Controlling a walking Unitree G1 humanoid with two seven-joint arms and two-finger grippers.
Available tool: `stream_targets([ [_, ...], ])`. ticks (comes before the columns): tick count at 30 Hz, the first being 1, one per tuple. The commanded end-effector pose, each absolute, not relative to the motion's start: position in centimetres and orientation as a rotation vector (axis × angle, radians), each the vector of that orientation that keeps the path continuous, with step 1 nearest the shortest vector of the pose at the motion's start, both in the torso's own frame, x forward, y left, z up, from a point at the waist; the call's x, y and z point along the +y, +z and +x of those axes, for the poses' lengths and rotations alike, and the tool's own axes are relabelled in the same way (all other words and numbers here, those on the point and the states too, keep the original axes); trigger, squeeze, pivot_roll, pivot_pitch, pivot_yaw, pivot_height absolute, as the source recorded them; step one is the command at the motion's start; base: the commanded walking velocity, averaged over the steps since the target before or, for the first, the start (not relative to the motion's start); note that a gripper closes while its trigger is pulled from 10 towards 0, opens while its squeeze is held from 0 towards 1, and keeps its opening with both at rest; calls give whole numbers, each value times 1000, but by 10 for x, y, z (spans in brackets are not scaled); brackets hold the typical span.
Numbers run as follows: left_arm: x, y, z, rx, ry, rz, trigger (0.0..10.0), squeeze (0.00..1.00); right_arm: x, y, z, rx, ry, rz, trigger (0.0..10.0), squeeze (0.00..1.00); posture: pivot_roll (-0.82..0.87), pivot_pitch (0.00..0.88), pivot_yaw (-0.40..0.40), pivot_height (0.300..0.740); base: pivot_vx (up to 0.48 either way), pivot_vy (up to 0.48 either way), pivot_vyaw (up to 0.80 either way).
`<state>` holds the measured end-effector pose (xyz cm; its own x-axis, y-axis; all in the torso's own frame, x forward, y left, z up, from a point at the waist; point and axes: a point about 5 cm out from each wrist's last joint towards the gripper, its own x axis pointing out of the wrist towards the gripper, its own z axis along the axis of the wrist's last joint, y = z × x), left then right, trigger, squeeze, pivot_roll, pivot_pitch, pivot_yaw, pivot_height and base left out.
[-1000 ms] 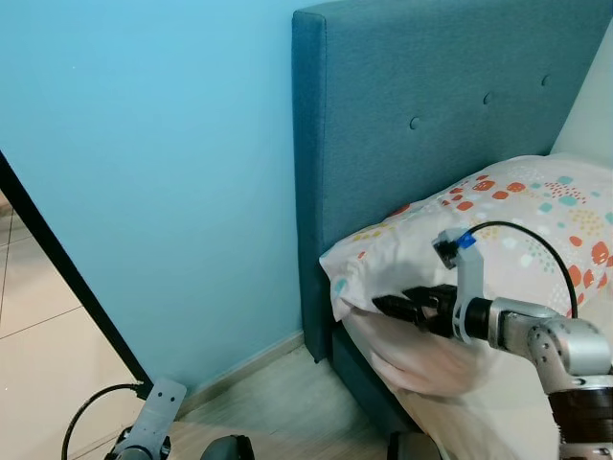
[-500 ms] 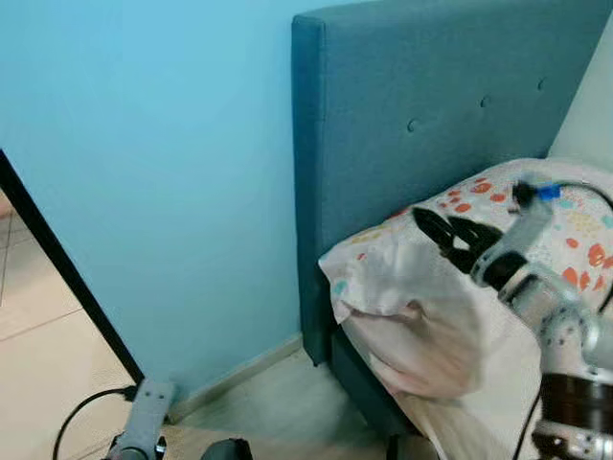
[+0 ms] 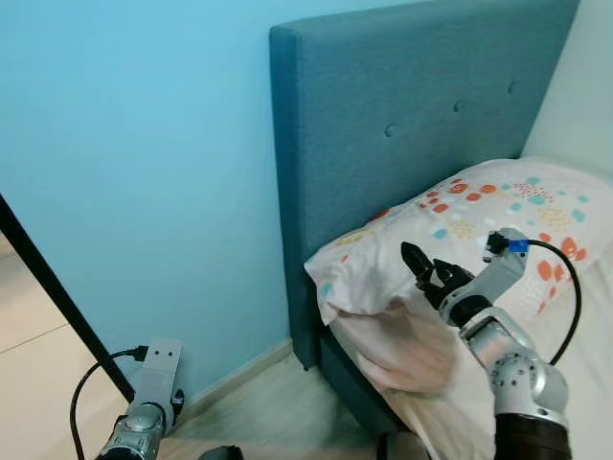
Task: Clean up the room
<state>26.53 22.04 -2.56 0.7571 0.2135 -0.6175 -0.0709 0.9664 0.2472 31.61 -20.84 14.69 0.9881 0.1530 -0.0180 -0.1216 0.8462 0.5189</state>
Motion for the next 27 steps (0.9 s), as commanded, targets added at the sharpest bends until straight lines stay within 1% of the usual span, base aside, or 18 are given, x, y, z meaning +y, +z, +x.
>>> stream_targets([
  [1,218,-30,261,714,137,233,10000,0,-205,148,319,42,142,527,10000,0,-29,0,49,537,0,0,0],
  [7,219,-39,249,764,137,257,10000,0,-201,139,319,61,131,508,10000,0,-28,0,45,551,0,0,0],
  [8,222,-52,230,845,135,274,10000,0,-205,122,315,105,94,473,10000,0,-19,0,34,561,0,0,0],
  [10,227,-63,212,918,144,274,10000,0,-217,102,308,159,33,435,10000,0,-19,0,34,570,0,0,0],
  [11,227,-63,212,918,144,274,10000,0,-217,102,308,159,33,435,10000,0,-19,0,34,570,0,0,0],
  [12,228,-68,202,950,146,273,10000,0,-226,90,303,191,-5,412,10000,0,-22,0,31,575,0,0,0],
  [15,229,-76,187,998,132,293,10000,0,-244,68,289,263,-75,353,10000,0,-24,0,31,589,0,0,0],
  [17,229,-79,181,1011,125,295,10000,0,-253,56,279,292,-104,338,10000,0,-27,0,32,598,0,0,0],
  [21,229,-80,179,1018,121,297,10000,0,-260,44,270,326,-133,313,10000,0,-27,0,31,608,0,0,0],
  [22,229,-80,179,1018,120,299,10000,0,-263,34,262,352,-151,308,10000,0,-27,0,30,617,0,0,0],
  [27,228,-79,181,1012,118,299,10000,0,-262,28,256,360,-150,317,10000,0,-26,0,29,627,0,0,0],
])
